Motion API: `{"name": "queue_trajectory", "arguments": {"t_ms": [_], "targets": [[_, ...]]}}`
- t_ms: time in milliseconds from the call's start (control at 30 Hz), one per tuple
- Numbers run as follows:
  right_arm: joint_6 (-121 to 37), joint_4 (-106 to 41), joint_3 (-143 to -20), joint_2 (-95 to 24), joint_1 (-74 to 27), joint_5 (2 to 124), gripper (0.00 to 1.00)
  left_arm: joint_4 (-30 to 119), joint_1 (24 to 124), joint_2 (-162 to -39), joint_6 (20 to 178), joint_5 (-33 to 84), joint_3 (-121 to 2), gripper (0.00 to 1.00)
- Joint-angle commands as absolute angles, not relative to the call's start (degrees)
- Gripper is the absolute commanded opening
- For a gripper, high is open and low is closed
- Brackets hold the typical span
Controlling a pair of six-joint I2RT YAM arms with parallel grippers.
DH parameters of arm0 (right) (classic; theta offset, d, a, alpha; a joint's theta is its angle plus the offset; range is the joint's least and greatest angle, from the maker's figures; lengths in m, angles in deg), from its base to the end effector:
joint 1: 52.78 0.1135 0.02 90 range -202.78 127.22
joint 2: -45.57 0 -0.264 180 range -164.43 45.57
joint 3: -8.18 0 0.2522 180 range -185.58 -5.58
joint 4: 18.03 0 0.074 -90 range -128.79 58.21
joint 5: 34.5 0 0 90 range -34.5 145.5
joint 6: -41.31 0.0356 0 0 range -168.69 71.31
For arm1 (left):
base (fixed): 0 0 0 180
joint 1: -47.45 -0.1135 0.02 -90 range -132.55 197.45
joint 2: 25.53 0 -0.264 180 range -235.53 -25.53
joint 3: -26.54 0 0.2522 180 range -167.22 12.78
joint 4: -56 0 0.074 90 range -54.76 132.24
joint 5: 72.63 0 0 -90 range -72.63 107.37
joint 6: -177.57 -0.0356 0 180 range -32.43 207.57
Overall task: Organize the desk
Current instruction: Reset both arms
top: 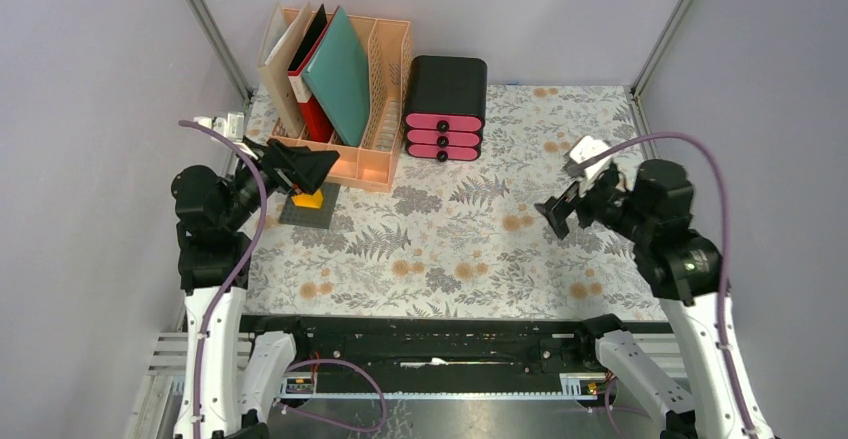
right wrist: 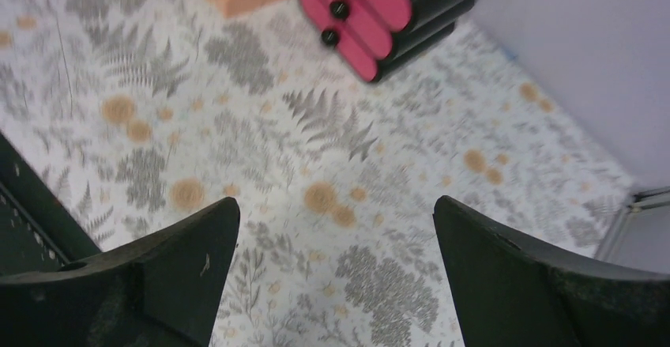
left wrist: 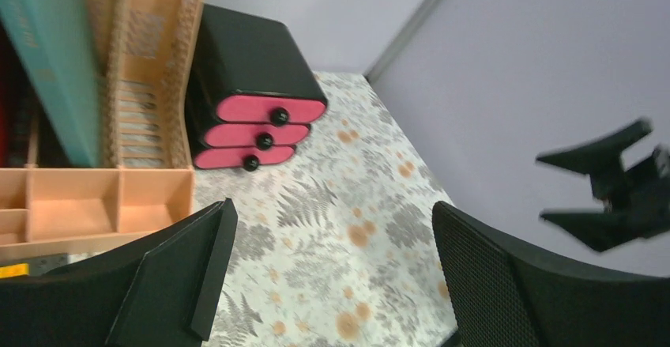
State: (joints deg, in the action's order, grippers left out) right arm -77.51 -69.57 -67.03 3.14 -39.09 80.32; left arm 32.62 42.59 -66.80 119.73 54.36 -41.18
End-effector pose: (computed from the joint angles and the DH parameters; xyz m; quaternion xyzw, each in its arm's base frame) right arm 0.1304 0.0471 0.3940 -0.4045 0.6945 0.0983 0.5868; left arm 0.1509 -0.0087 0.4055 0.0112 0.6917 -0.3745 0.6174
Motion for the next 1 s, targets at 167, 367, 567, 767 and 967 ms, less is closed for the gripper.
{"name": "queue_trajectory", "arguments": {"t_ms": [167, 367, 567, 767, 967], "targets": [[-64.5, -71.6, -85.0, 5.0, -39.7, 81.0, 1.0, 24.2, 44.2, -63.9, 120.1, 62.7, -46.6, 0.99], [-62.0, -72.0, -86.0, 7.0, -42.2, 82.3, 1.0, 17.0, 47.2, -62.0, 114.0, 58.5, -49.8, 0.99], [-54.8, -69.0, -84.4, 8.3, -42.9, 81.4, 1.0, 14.8, 49.2, -59.6, 111.9, 56.0, -50.3, 0.99], [-53.4, -68.0, -83.5, 10.0, -43.4, 79.8, 1.0, 14.8, 49.2, -58.7, 111.8, 55.0, -50.2, 0.99], [-54.5, -68.5, -82.4, 11.3, -43.6, 81.7, 1.0, 14.8, 49.3, -58.4, 111.7, 54.6, -49.6, 0.99]]}}
